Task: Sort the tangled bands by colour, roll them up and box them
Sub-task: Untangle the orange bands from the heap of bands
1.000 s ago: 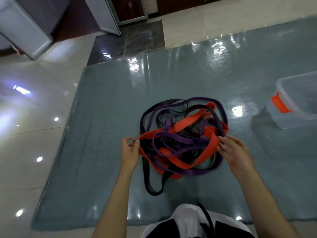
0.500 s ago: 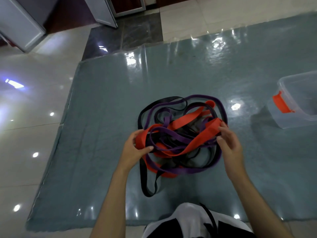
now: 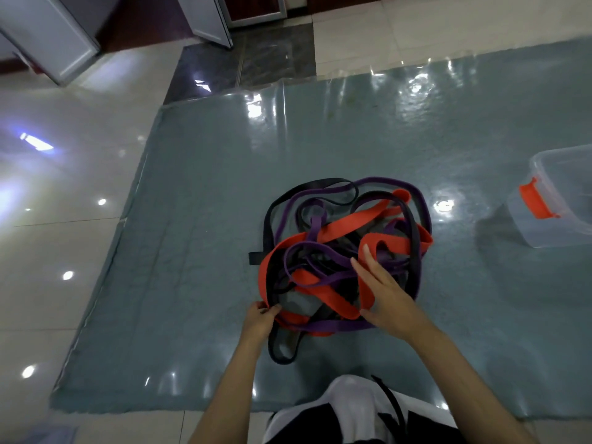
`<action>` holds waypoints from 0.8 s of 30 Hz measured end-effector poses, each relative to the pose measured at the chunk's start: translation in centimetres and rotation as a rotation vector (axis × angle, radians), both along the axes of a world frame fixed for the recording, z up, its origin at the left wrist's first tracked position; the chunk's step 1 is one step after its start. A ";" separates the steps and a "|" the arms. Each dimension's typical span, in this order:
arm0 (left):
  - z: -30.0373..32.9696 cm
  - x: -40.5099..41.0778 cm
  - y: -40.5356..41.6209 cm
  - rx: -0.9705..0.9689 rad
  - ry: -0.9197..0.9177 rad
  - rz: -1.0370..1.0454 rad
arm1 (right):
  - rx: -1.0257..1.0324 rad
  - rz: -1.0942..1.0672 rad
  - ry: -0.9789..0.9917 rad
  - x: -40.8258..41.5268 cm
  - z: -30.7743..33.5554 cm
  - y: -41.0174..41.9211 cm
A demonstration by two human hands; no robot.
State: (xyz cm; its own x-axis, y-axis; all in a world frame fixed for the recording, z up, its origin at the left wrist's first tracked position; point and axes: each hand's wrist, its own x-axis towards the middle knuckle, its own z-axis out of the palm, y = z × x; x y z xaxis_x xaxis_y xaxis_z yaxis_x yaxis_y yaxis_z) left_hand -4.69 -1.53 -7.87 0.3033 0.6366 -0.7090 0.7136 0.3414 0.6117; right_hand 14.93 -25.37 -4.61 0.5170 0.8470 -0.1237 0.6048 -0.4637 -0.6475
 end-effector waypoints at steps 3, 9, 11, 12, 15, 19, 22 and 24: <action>0.4 -0.2 0.7 0.068 0.018 -0.063 | -0.101 0.082 -0.060 -0.3 -0.2 -0.4; 2.6 -0.4 2.1 0.386 -0.065 -0.164 | -0.301 0.007 -0.033 -1.3 0.8 0.2; 3.4 -0.2 2.7 0.441 -0.070 -0.142 | -0.353 -0.088 -0.096 -1.6 1.5 0.2; 3.9 0.0 3.0 0.455 -0.094 -0.113 | -0.342 -0.146 -0.134 -1.5 1.6 0.1; 5.8 0.5 3.9 0.449 -0.253 -0.010 | -0.149 -0.314 -0.146 -1.2 1.6 -0.7; 8.6 1.2 4.7 0.476 -0.460 0.051 | 0.156 -0.493 -0.003 -1.1 1.7 -1.3; 10.6 2.1 5.0 0.542 -0.554 0.021 | 0.275 -0.552 0.026 -1.2 1.6 -1.3; 11.6 2.5 5.2 0.573 -0.590 0.011 | 0.372 -0.545 -0.016 -1.4 1.6 -1.3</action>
State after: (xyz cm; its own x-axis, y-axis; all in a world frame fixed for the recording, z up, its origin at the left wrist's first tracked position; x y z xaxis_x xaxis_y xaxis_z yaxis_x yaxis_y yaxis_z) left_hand -2.16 3.64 3.74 0.5163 0.8564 0.0011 0.2181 -0.1328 0.9668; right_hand 13.55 -26.64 -2.97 0.8833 0.4481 0.1378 0.3575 -0.4536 -0.8163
